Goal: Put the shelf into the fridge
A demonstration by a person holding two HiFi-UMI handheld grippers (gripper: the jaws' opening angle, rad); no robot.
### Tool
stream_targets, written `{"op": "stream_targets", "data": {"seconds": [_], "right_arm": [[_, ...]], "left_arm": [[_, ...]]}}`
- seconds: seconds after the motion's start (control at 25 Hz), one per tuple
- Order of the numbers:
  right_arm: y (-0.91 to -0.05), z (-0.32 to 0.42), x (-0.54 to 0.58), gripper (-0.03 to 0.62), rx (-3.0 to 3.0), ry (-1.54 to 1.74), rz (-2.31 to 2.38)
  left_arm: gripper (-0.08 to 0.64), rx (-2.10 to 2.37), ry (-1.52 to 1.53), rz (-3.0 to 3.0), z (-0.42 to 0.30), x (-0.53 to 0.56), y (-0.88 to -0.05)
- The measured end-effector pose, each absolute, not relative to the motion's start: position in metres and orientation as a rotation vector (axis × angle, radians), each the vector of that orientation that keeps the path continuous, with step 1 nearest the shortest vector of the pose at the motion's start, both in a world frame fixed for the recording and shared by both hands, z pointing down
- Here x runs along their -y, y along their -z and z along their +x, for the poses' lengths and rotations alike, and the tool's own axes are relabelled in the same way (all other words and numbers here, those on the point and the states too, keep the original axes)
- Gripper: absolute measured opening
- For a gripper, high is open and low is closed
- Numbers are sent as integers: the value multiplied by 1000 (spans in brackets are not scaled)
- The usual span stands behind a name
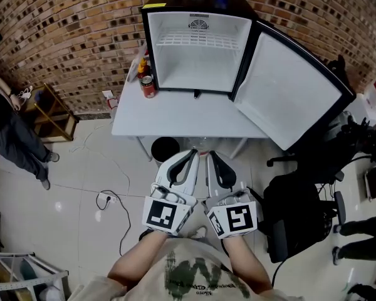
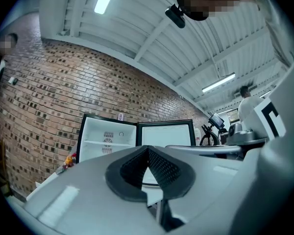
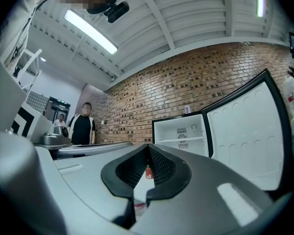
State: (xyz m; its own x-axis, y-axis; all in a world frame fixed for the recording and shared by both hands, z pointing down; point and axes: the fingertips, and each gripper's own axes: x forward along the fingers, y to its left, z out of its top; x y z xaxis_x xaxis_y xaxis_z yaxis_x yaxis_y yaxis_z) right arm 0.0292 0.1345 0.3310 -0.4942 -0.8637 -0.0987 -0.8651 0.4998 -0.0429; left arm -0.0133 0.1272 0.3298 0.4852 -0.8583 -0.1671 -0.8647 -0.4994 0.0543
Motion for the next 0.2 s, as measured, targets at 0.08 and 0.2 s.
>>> {"op": "stream_targets", "data": {"seconds": [0.08,0.2], "right_arm": [[-332,29,-137,0,-2626,-17,-1528],[-334,30,-139,0,-2623,-12,-1537]], "left_arm": [[0,-1556,-266,-2684,-14,-130,-330],[0,-1552,-261,-2695,-14,-133,-333]]}}
